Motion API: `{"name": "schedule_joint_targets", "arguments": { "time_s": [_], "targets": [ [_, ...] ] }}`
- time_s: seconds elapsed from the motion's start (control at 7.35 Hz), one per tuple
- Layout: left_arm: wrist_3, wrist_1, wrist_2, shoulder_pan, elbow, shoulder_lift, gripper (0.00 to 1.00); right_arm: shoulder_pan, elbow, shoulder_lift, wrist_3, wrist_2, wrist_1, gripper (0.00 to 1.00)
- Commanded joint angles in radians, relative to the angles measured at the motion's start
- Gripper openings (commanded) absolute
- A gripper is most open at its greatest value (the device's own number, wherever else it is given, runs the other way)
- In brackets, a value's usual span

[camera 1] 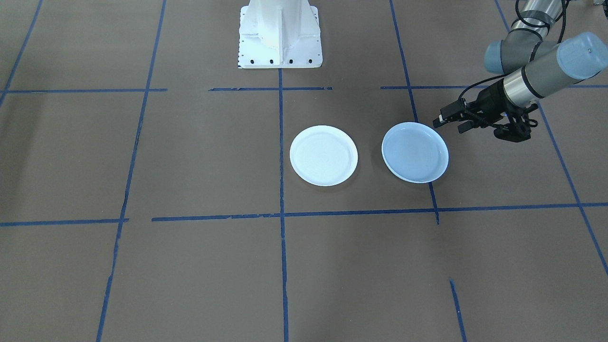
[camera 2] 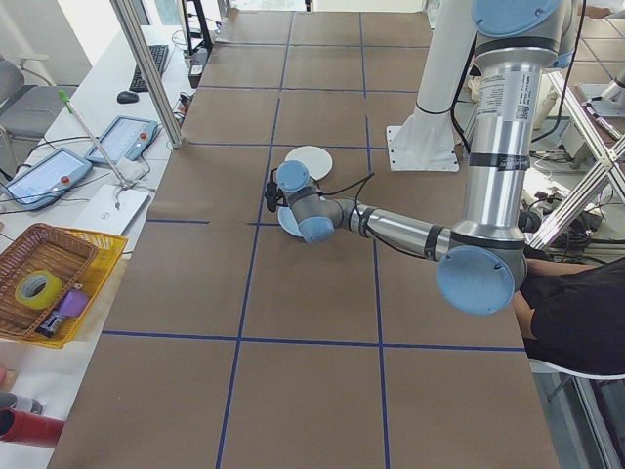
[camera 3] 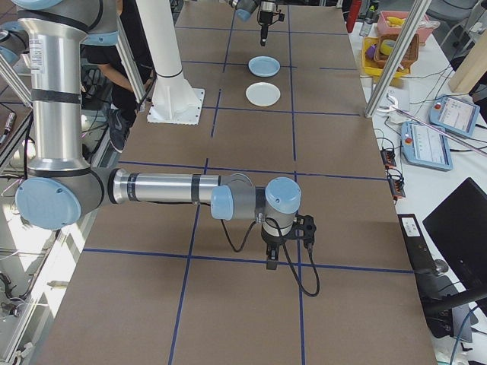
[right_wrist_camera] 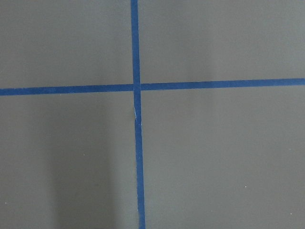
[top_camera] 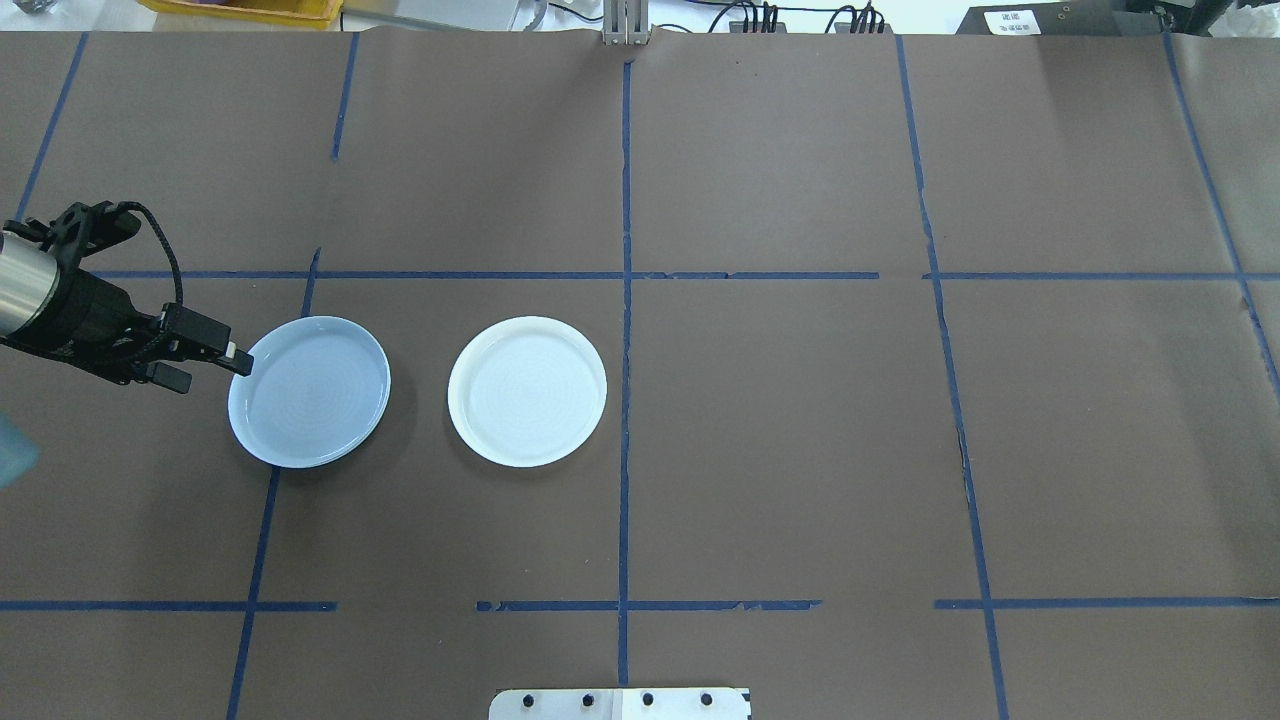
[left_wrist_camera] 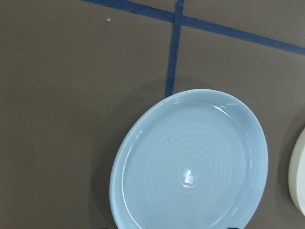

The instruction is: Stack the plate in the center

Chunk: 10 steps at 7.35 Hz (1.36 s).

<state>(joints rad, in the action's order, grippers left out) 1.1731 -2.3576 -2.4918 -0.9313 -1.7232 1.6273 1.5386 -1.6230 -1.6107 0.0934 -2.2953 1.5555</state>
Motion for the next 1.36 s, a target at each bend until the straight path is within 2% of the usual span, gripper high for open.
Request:
{"name": "schedule_joint_targets", "arguments": {
  "time_s": [0.0,0.14,0.27,0.41,0.54,0.68,0.82,0.95,1.22],
  "targets": [
    [0.006,0.206,0.030,0.032,-0.157,0.014,1.00,0.000,0.000,0.000,0.000,0.000,0.000,1.00],
    [0.011,0.283,0.124,0.076,-0.212,0.058,1.00,0.002,0.000,0.000,-0.001,-0.001,0.000,1.00],
    [0.038,0.401,0.216,0.110,-0.219,0.154,1.00,0.000,0.000,0.000,0.000,-0.001,0.000,1.00],
    [0.052,0.516,0.302,0.199,-0.216,0.239,1.00,0.000,0.000,0.000,0.000,-0.001,0.000,1.00],
    [0.069,0.534,0.359,0.245,-0.198,0.275,1.00,0.000,0.000,0.000,0.000,-0.001,0.000,1.00],
    [0.120,0.525,0.379,0.302,-0.161,0.299,1.00,0.000,0.000,0.000,0.000,-0.001,0.000,1.00],
    [0.123,0.518,0.381,0.311,-0.092,0.337,1.00,0.000,0.000,0.000,0.000,-0.001,0.000,1.00],
    [0.126,0.455,0.411,0.319,-0.023,0.356,1.00,0.000,0.000,0.000,0.000,-0.001,0.000,1.00],
    [0.128,0.397,0.413,0.341,0.043,0.361,1.00,0.000,0.000,0.000,0.000,-0.001,0.000,1.00]
  ]
}}
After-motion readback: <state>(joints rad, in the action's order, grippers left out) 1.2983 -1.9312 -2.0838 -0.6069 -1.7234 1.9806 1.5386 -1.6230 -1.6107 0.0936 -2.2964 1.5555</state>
